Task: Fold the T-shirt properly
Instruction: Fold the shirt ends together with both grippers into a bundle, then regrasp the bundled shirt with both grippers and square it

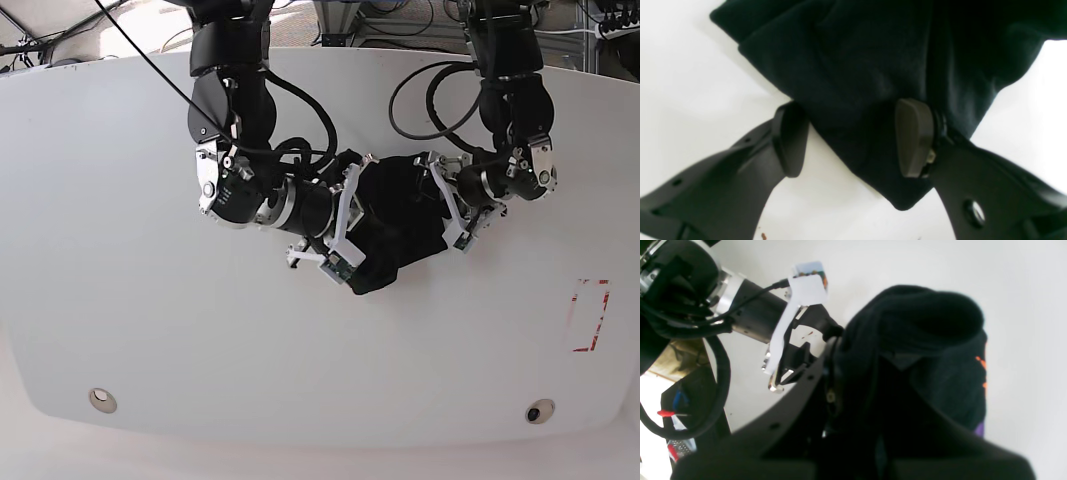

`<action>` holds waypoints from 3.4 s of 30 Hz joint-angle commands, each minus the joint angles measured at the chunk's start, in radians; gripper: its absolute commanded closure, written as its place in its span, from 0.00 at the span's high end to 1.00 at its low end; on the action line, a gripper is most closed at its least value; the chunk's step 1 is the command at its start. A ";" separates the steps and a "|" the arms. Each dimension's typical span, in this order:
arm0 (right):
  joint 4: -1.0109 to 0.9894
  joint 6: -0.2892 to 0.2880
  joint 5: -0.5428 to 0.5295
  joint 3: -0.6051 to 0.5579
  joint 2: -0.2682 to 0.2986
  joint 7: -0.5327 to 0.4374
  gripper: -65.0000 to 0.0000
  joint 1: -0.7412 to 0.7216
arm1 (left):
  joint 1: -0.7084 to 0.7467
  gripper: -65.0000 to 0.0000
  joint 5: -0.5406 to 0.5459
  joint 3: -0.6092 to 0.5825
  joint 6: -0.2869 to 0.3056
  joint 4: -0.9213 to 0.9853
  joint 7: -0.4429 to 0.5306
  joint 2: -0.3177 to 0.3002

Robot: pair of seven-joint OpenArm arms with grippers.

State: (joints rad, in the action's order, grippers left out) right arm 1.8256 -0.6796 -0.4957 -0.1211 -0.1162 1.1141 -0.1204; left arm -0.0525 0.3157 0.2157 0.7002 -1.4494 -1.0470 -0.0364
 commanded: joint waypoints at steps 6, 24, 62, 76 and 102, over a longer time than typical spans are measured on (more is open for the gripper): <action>-0.163 -0.001 -0.007 -0.036 -0.020 -0.148 0.00 -0.054 | 0.001 0.59 -0.020 -0.002 -0.002 -0.003 -0.039 0.000; -0.418 0.179 -0.005 -0.159 -0.010 -0.415 0.71 -0.127 | 0.001 0.48 0.156 0.060 -0.002 -0.004 -0.022 -0.009; -0.688 0.196 -0.002 -0.094 0.181 -0.604 0.15 -0.236 | 0.009 0.39 0.423 0.212 -0.002 -0.004 -0.009 -0.225; -0.901 0.384 0.200 -0.245 0.086 -0.806 0.15 -0.244 | 0.001 0.39 0.425 0.092 -0.002 -0.029 -0.009 -0.222; -0.582 0.280 0.205 -0.156 0.137 -0.538 0.15 -0.252 | 0.000 0.39 0.265 -0.255 -0.002 -0.235 -0.009 -0.070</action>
State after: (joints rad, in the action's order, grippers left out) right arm 1.2896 -0.3695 -0.2749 -0.2756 0.0311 0.6613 -0.3374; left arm -0.0429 0.5678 -0.0380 0.6968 -1.6848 -1.0794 -0.1043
